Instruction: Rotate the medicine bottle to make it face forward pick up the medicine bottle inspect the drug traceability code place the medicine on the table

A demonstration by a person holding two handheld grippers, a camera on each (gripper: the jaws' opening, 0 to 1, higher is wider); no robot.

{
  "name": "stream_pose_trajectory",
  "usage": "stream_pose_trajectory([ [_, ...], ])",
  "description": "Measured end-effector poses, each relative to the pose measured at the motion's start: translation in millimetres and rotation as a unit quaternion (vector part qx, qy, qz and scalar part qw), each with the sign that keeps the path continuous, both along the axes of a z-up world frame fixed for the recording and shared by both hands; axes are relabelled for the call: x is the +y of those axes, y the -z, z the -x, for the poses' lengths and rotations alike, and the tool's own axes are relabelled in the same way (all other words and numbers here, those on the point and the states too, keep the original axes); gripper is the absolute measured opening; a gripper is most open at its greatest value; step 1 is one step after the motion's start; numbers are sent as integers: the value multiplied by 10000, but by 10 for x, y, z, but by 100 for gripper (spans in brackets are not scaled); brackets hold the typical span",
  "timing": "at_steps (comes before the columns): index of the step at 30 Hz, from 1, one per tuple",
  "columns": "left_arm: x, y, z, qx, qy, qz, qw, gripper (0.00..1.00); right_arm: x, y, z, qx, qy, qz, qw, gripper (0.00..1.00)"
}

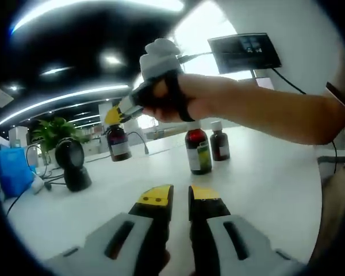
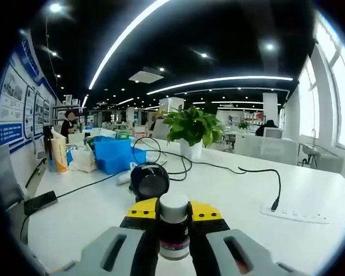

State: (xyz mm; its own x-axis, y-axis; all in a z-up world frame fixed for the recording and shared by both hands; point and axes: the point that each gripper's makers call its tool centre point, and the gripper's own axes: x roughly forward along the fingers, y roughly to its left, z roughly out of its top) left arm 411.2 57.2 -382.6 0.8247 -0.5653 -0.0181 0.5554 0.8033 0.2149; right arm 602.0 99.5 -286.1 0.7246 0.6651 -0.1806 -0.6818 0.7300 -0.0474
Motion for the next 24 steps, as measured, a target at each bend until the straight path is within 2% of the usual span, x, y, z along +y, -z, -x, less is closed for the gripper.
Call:
stream_pose_trajectory([
  [13,3,-11,18,-2,-11,-24,10000,3,318,66,-197,56,-29,16,10000,14],
  [24,4,-14,25,1,-5,-13,10000,3,490,141,-359,14,-49,156,9999,14],
])
